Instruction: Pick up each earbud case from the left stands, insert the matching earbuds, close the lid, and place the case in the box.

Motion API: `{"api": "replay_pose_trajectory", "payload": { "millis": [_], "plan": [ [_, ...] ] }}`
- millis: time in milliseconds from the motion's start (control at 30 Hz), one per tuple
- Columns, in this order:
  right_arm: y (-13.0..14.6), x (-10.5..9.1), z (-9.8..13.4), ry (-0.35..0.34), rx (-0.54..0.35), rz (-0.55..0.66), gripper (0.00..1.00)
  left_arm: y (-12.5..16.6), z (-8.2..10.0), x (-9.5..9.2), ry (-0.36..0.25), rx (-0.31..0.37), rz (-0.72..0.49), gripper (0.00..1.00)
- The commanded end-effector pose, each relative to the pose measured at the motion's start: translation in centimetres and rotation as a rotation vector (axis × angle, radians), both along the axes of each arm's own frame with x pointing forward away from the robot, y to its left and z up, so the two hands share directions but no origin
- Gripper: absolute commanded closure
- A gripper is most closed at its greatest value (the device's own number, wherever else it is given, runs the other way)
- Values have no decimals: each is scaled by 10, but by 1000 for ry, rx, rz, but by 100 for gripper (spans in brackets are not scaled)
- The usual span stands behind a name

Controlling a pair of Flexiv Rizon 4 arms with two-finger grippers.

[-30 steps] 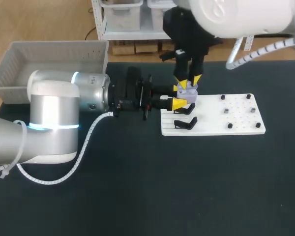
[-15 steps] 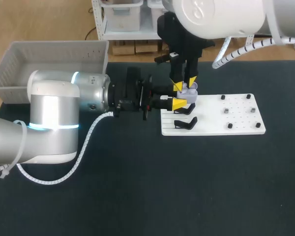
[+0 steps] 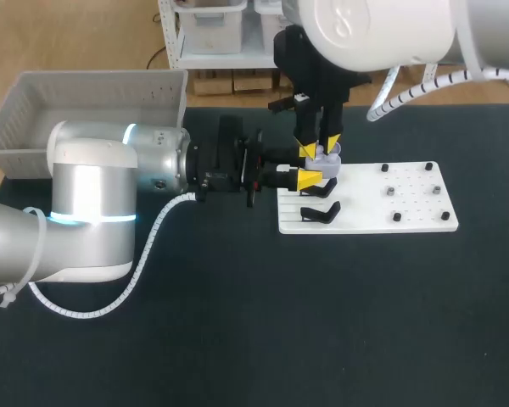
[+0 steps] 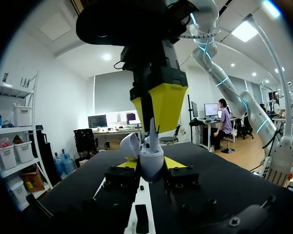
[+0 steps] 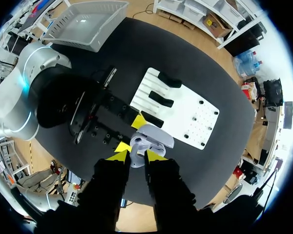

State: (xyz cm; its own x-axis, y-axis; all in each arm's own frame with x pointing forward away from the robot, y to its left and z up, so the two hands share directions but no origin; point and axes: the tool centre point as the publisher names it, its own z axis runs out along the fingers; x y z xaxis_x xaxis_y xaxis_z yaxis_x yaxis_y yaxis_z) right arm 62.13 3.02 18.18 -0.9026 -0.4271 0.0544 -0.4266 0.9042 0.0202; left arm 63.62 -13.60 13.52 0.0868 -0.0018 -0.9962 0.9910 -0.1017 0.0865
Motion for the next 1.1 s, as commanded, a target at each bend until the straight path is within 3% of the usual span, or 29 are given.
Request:
{"api": "replay_pose_trajectory", "payload": {
  "millis": [33,800,833,867,900,933,1100],
  "plan": [
    [0,2,-2,-1,-1,-1,100,0,0,-1,-2,-1,5,100],
    [1,10,-11,13,-2,5,100,0,0,-1,-2,-1,5,100],
    [1,10,-11,15,-1,5,89,0,0,-1,-2,-1,5,100],
    [1,9,-11,15,-1,5,61,0,0,-1,-2,-1,5,100],
    [1,8,-10,16,1,6,20,0,0,-1,-2,-1,5,100],
    [1,6,-8,17,1,8,0,0,0,-1,-2,-1,5,100],
    [1,-5,10,3,35,25,0,0,0,-1,-2,-1,5,100]
  ]
}}
